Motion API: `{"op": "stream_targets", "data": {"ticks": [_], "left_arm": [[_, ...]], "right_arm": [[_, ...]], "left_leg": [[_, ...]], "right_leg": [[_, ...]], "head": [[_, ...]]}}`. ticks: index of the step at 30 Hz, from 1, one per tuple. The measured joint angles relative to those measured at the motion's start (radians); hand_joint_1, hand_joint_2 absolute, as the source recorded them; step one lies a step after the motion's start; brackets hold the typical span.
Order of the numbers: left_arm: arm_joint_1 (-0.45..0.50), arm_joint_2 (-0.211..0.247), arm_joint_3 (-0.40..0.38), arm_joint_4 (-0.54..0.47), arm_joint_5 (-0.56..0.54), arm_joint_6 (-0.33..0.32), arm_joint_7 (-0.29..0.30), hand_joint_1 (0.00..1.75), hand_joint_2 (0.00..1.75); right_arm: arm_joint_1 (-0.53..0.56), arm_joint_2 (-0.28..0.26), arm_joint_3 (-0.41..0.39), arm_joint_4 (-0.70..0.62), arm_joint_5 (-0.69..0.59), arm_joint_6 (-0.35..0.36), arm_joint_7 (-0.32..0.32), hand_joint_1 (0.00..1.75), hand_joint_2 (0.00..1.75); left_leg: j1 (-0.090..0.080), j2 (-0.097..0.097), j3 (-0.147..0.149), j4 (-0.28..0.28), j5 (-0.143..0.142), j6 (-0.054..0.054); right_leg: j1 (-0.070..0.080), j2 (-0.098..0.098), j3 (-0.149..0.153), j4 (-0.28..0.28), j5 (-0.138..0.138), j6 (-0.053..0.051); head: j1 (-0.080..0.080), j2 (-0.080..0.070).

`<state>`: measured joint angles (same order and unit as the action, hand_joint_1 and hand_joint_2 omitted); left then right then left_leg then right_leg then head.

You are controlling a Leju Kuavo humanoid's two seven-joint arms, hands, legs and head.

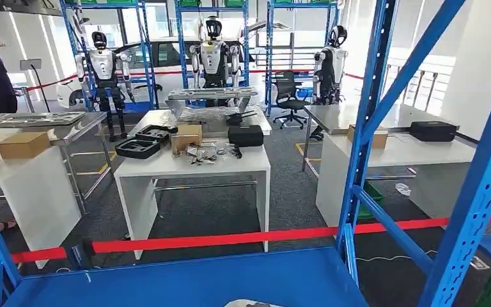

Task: Take the parts from the cabinet and place them on the table.

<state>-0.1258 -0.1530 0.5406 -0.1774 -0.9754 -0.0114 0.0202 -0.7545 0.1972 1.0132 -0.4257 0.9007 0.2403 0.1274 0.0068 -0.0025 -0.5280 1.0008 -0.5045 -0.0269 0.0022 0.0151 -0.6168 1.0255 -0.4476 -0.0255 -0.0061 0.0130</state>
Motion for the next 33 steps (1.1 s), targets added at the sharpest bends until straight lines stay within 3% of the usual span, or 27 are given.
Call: {"op": "stream_targets", "data": {"ticks": [3,8,11,15,17,22,24,25,26,27,29,30,31,32,33], "left_arm": [[0.001,0.000,0.002,0.000,0.006,0.001,0.000,0.00,1.75],[0.006,0.000,0.018,0.000,0.014,0.002,-0.005,0.00,1.75],[0.011,0.000,0.024,0.000,0.014,0.002,0.002,0.00,1.75],[0.012,0.002,0.029,0.000,0.011,-0.003,0.000,0.00,1.75],[0.012,0.003,0.034,0.000,0.008,-0.007,0.001,0.00,1.75],[0.011,0.006,0.035,0.000,0.000,-0.016,0.001,0.00,1.75],[0.009,0.006,0.035,0.000,-0.001,-0.017,0.002,0.00,1.75],[0.008,0.004,0.035,0.000,-0.002,-0.018,0.002,0.00,1.75],[0.006,0.003,0.035,-0.001,-0.003,-0.019,0.002,0.00,1.75],[0.004,0.004,0.035,-0.001,-0.005,-0.021,0.002,0.00,1.75],[0.004,0.004,0.035,0.000,-0.011,-0.027,0.004,0.00,1.75],[0.004,0.004,0.035,0.000,-0.012,-0.028,0.006,0.00,1.75],[0.004,0.004,0.035,0.000,-0.013,-0.031,0.006,0.00,1.75],[0.004,0.004,0.035,0.000,-0.015,-0.032,0.007,0.00,1.75],[0.003,0.004,0.035,0.000,-0.018,-0.035,0.009,0.00,1.75]], "right_arm": [[0.004,0.002,-0.009,-0.005,-0.014,-0.077,-0.009,1.75,1.75],[0.056,-0.010,-0.098,-0.192,-0.054,-0.378,-0.164,1.75,1.75],[0.093,-0.042,-0.144,-0.404,-0.032,-0.383,-0.168,1.75,1.75],[0.140,-0.079,-0.174,-0.603,-0.027,-0.415,-0.243,1.75,1.75],[0.152,-0.096,-0.178,-0.705,-0.025,-0.401,-0.248,1.75,1.75],[0.176,-0.121,-0.182,-0.844,-0.010,-0.370,-0.235,1.75,1.75],[0.181,-0.125,-0.184,-0.870,-0.009,-0.367,-0.235,1.75,1.75],[0.181,-0.126,-0.186,-0.881,-0.007,-0.367,-0.235,1.75,1.75],[0.183,-0.130,-0.188,-0.887,-0.003,-0.367,-0.235,1.75,1.75],[0.183,-0.132,-0.188,-0.892,0.000,-0.367,-0.234,1.75,1.75],[0.192,-0.135,-0.189,-0.894,0.009,-0.367,-0.233,1.75,1.75],[0.200,-0.137,-0.190,-0.894,0.011,-0.367,-0.232,1.75,1.75],[0.205,-0.139,-0.190,-0.895,0.016,-0.367,-0.232,1.75,1.75],[0.207,-0.140,-0.190,-0.895,0.018,-0.367,-0.233,1.75,1.75],[0.207,-0.140,-0.191,-0.895,0.021,-0.367,-0.233,1.75,1.75]], "left_leg": [[0.000,0.000,0.000,0.000,0.000,0.000],[0.000,0.000,-0.001,0.000,0.000,0.000],[0.000,-0.003,-0.002,0.000,0.000,0.000],[-0.003,-0.002,-0.003,0.002,-0.003,0.003],[-0.004,-0.002,-0.002,0.003,-0.004,0.005],[-0.009,-0.002,-0.005,0.008,-0.008,0.014],[-0.012,-0.002,-0.005,0.007,0.002,0.022],[0.002,0.001,-0.002,-0.009,0.013,0.028],[0.002,0.006,0.000,-0.015,0.020,0.029],[0.004,0.007,-0.003,-0.016,0.022,0.033],[0.004,0.009,-0.010,-0.012,0.023,0.034],[0.004,0.011,-0.014,-0.008,0.023,0.034],[0.005,0.012,-0.019,-0.003,0.023,0.033],[0.006,0.013,-0.023,0.002,0.023,0.032],[0.009,0.013,-0.027,0.008,0.021,0.028]], "right_leg": [[0.000,0.000,0.000,0.000,0.000,0.000],[0.000,0.000,-0.002,0.000,0.000,0.000],[0.000,-0.001,-0.002,0.000,-0.002,0.001],[-0.003,0.000,-0.002,-0.001,-0.002,0.002],[-0.005,0.000,-0.002,-0.001,-0.002,0.004],[-0.009,0.000,-0.001,-0.002,-0.001,0.014],[-0.012,0.000,0.000,-0.005,0.008,0.023],[-0.006,0.002,-0.003,-0.004,0.005,0.026],[-0.006,0.000,-0.009,0.012,-0.016,0.030],[-0.007,-0.002,-0.029,0.061,-0.056,0.032],[-0.012,-0.004,-0.094,0.220,-0.135,0.039],[-0.013,-0.004,-0.121,0.286,-0.156,0.043],[-0.016,-0.006,-0.128,0.307,-0.152,0.045],[-0.020,-0.008,-0.110,0.279,-0.125,0.048],[-0.023,-0.010,-0.070,0.210,-0.084,0.051]], "head": [[0.000,0.000],[0.000,0.000],[0.000,0.000],[0.000,0.000],[0.000,0.000],[0.000,0.000],[0.000,0.000],[0.000,0.000],[0.000,0.000],[0.004,0.000],[0.005,0.000],[0.006,0.000],[0.006,0.000],[0.006,0.000],[0.006,0.000]]}}
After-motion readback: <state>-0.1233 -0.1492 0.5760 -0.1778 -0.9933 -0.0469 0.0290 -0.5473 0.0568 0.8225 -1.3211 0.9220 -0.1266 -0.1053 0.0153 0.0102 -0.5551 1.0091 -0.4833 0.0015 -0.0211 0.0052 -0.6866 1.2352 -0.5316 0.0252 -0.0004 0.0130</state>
